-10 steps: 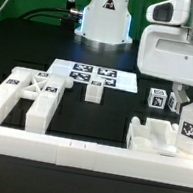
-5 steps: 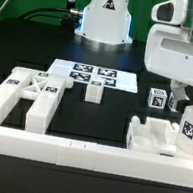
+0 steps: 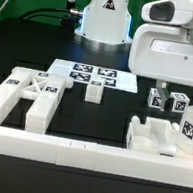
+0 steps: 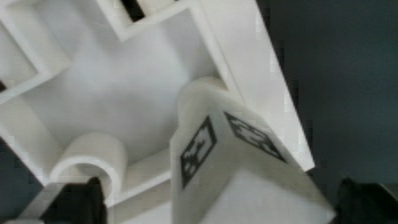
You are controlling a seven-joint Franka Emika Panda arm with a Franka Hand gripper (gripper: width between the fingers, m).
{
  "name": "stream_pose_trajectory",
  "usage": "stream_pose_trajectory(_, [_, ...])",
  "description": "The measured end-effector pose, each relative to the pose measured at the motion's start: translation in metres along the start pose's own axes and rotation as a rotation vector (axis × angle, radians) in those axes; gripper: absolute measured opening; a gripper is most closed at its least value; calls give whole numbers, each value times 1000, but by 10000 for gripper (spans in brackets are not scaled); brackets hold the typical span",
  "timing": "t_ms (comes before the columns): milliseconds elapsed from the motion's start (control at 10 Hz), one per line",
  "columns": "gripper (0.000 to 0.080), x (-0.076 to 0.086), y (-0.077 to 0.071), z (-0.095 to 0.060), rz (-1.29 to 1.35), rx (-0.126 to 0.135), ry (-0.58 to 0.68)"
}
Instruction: Assemble chair
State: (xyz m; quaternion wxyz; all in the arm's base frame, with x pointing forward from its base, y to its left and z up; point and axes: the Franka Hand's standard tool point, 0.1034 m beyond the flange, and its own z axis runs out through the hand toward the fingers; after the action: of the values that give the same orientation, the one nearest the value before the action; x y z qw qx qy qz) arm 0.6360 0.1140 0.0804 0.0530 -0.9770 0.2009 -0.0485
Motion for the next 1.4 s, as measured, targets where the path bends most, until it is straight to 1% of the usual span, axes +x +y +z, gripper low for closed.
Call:
stream_pose_trajectory(100, [649,0,0,0,-93,-2,-2])
stream_pose_trajectory(300, [649,-4,-2,0,-297,-32,-12])
stream_pose_trajectory(400, [649,-3,-3,-1,-370,-41,-21])
stream_pose_trajectory(500, [649,-3,-3,-3,-494,-59,-28])
stream_pose_trajectory(600, [649,-2,-2,-3,-598,-69,-27])
stream_pose_trajectory(900, [649,-2,-2,-3,-832,-79,-34])
stream_pose_trajectory(1100, [637,-2,-3,-3,-854,-77,-36])
stream_pose_trajectory(1200, [457,-2,-3,-3,-854,-77,-35])
stream_pose_trajectory(1300, [457,-2,-3,-3,-849,-77,-35])
stream_pose_trajectory(1400, [282,-2,-3,-3,-821,-76,-34])
